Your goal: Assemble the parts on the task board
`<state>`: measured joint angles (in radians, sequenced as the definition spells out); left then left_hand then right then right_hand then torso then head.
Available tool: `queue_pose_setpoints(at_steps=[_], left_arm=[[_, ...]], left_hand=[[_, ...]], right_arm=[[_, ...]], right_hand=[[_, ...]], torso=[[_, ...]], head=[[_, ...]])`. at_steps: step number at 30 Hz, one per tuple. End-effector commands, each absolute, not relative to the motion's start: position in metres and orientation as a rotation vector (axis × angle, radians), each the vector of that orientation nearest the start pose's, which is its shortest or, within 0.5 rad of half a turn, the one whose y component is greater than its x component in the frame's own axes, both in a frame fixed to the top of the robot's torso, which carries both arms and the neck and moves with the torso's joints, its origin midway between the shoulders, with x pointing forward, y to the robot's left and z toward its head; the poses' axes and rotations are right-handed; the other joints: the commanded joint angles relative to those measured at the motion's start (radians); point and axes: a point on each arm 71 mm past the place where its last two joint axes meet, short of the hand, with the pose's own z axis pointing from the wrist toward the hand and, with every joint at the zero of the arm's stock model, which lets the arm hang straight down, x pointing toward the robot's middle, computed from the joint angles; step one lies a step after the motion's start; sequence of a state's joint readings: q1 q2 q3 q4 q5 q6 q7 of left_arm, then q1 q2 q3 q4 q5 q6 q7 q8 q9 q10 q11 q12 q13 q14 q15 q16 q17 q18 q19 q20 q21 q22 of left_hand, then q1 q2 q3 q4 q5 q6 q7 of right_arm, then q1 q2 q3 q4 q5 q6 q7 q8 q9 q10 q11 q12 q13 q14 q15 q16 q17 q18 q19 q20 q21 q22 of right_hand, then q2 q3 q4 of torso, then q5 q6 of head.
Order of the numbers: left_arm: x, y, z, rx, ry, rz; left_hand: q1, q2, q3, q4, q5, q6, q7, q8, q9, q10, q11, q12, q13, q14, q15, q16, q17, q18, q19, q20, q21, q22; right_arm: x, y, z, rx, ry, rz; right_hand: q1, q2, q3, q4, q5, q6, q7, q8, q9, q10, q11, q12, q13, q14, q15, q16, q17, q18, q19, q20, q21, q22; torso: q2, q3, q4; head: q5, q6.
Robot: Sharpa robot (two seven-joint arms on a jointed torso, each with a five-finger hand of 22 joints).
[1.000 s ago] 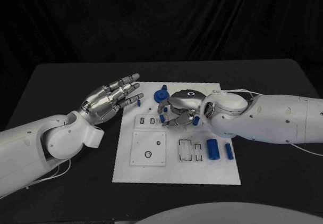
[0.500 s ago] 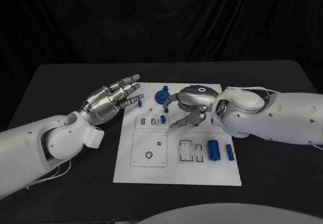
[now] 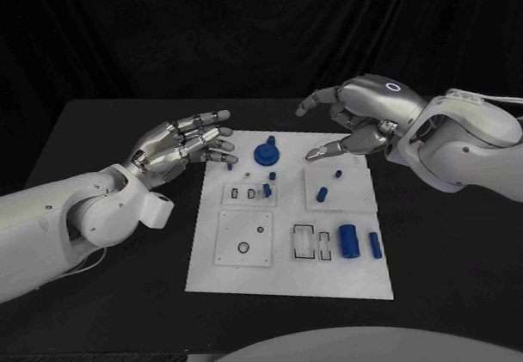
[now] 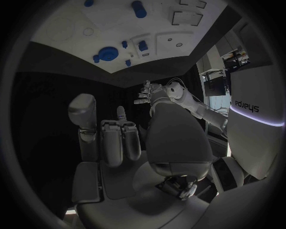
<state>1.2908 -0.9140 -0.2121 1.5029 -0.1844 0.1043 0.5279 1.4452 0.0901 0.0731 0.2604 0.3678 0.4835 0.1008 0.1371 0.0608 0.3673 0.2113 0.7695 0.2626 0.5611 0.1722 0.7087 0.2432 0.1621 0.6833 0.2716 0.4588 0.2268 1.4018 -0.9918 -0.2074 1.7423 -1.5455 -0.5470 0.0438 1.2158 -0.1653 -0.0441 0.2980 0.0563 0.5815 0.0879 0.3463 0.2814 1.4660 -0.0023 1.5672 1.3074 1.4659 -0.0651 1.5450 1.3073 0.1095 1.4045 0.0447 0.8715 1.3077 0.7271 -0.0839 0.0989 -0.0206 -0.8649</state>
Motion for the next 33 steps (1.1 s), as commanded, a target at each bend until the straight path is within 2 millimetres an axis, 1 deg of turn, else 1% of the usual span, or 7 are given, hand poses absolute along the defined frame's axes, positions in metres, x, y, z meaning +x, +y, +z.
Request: queue_pose_setpoints(at_steps=[1,4,5,8,15,23,33], left_arm=[[0.471,0.227,-0.175,-0.294,1.575,-1.517],[0.473,0.223,-0.169,-0.086,1.571,-1.351],[0.474,0.221,-0.167,0.007,1.579,-1.262],[0.476,0.216,-0.164,0.124,1.617,-1.109],[0.487,0.209,-0.156,0.197,1.814,-0.856],[0.497,0.191,-0.149,0.257,2.04,-0.63],[0.502,0.148,-0.156,0.282,2.233,-0.544]], left_hand=[[-0.061,-0.008,-0.056,0.01,-0.138,0.054,0.013,0.015,0.003,0.069,-0.009,0.24,0.153,0.104,-0.021,0.218,0.113,0.012,0.149,-0.02,0.137,0.073],[-0.114,-0.001,-0.112,0.013,-0.191,0.153,0.028,0.044,0.013,0.147,-0.051,0.455,0.318,0.186,-0.059,0.452,0.252,0.019,0.251,-0.054,0.292,0.172],[-0.244,-0.01,-0.192,0.032,-0.297,0.246,0.057,0.082,0.034,0.744,-0.105,0.709,0.877,0.672,-0.108,0.762,0.865,-0.036,0.483,-0.098,0.674,0.619],[-0.279,0.006,-0.253,0.031,-0.32,0.338,0.044,0.143,0.083,1.183,-0.138,0.799,1.291,1.01,-0.148,0.862,1.328,-0.079,0.577,-0.138,0.927,0.945],[-0.339,0.048,-0.296,0.029,-0.317,0.498,-0.001,0.28,0.194,1.204,-0.169,0.801,1.308,1.01,-0.172,0.862,1.328,-0.137,0.803,-0.157,1.077,1.246],[-0.35,0.091,-0.306,0.027,-0.247,0.569,-0.071,0.457,0.427,1.204,-0.233,0.801,1.308,1.01,-0.234,0.862,1.328,-0.158,0.875,-0.217,1.107,1.329],[-0.329,0.103,-0.287,0.022,-0.214,0.56,-0.079,0.453,0.479,1.204,-0.245,0.801,1.308,1.01,-0.246,0.862,1.328,-0.16,0.881,-0.231,1.109,1.336]], right_arm=[[0.44,-0.206,-0.115,-0.387,1.293,0.761],[0.441,-0.214,-0.115,-0.381,1.311,0.739],[0.442,-0.216,-0.115,-0.378,1.315,0.733],[0.442,-0.225,-0.115,-0.366,1.336,0.707],[0.442,-0.236,-0.117,-0.345,1.361,0.674],[0.444,-0.239,-0.127,-0.326,1.424,0.641],[0.445,-0.243,-0.137,-0.305,1.511,0.596]], right_hand=[[0.003,0.023,0.01,-0.002,-0.006,0.01,0.002,0.003,-0.002,0.105,-0.002,0.004,0.263,0.099,-0.002,0.006,0.243,0.004,0.009,-0.003,0.004,0.085],[0.006,0.035,0.016,-0.003,-0.006,0.013,0.002,0.003,-0.003,0.105,-0.001,0.004,0.263,0.098,-0.001,0.004,0.241,0.004,0.009,-0.003,0.004,0.086],[0.008,0.043,0.019,-0.004,-0.006,0.016,0.003,0.004,-0.004,0.105,-0.001,0.004,0.263,0.098,-0.001,0.004,0.241,0.004,0.009,-0.002,0.003,0.086],[0.01,0.055,0.023,-0.005,-0.006,0.023,0.003,0.006,-0.005,0.105,0.0,0.004,0.263,0.098,-0.001,0.004,0.241,0.004,0.009,-0.002,0.003,0.087],[0.013,0.078,0.028,-0.007,-0.004,0.042,0.005,0.013,-0.006,0.105,0.001,0.004,0.263,0.098,0.0,0.005,0.242,0.003,0.011,-0.001,0.005,0.091],[0.027,0.106,0.03,-0.01,0.01,0.07,0.007,0.018,-0.011,0.105,0.003,0.004,0.263,0.098,0.002,0.003,0.24,0.004,0.013,0.001,0.001,0.093],[0.033,0.12,0.029,-0.012,0.025,0.079,0.008,0.016,-0.015,0.105,0.004,0.004,0.263,0.096,0.003,-0.002,0.234,0.006,0.011,0.002,-0.01,0.093]], torso=[[0.002,0.002,0.0058],[0.003,0.007,0.0022],[0.003,0.0076,0.0018],[0.002,0.0121,-0.0013],[0.002,0.0152,-0.0053],[0.012,0.0409,-0.0321],[0.029,0.0705,-0.0492]], head=[[-0.014,0.002],[-0.019,0.004],[-0.021,0.005],[-0.022,0.006],[-0.011,0.001],[0.019,0.004],[0.033,0.015]])
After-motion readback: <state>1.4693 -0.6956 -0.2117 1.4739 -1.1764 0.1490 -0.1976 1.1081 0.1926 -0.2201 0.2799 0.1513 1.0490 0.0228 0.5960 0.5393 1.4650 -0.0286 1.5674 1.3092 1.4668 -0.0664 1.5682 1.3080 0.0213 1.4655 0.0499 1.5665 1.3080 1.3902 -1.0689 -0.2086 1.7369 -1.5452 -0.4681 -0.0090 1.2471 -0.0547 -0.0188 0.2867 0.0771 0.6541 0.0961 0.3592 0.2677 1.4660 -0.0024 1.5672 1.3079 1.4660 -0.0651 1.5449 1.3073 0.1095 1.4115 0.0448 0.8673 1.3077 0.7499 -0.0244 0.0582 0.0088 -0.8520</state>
